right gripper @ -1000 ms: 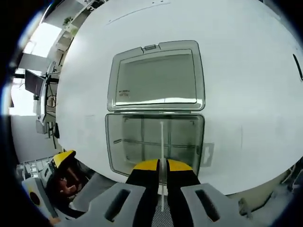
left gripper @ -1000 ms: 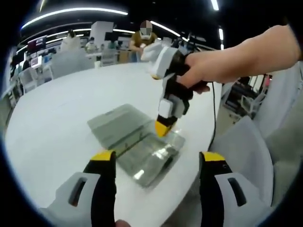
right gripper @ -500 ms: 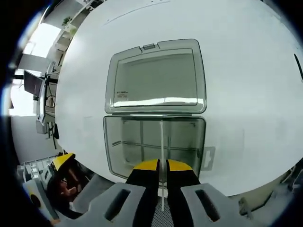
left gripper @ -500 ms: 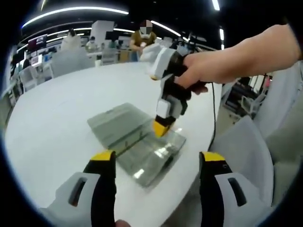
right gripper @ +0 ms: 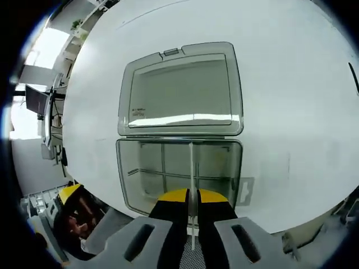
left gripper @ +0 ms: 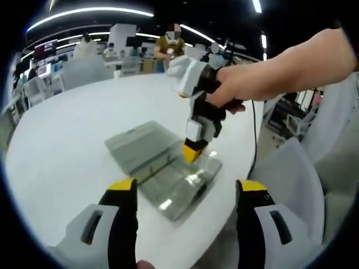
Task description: Insert the divider into the dual guide fixture by aligning both edges with the guide slots and pushing it downward to the bottom, including one-sided entry, uneven engagement, binding, and posture correction.
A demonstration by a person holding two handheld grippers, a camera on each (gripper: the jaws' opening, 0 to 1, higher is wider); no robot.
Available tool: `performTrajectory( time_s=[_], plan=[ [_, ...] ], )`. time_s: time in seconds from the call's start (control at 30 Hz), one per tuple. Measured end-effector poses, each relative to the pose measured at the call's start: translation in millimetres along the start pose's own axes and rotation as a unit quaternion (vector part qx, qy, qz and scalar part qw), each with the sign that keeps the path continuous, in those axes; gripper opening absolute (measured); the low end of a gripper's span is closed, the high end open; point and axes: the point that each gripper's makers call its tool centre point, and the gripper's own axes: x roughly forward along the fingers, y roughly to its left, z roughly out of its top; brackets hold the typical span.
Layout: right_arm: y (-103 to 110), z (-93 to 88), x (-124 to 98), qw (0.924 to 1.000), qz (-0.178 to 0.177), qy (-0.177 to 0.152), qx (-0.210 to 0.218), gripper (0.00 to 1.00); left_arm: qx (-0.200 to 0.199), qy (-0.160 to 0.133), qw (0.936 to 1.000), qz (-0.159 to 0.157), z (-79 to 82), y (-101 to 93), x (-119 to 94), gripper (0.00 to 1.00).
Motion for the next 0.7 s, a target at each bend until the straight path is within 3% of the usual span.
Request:
performTrajectory(
  time_s=[0.7],
  plan=[
    [2.2,-3.4,1.2,0.9999,-0.008,0.011,0.003,0.00,0.000,-0.001,1.0000,0.002,1.2,3.0,0.1,0.69]
  ],
)
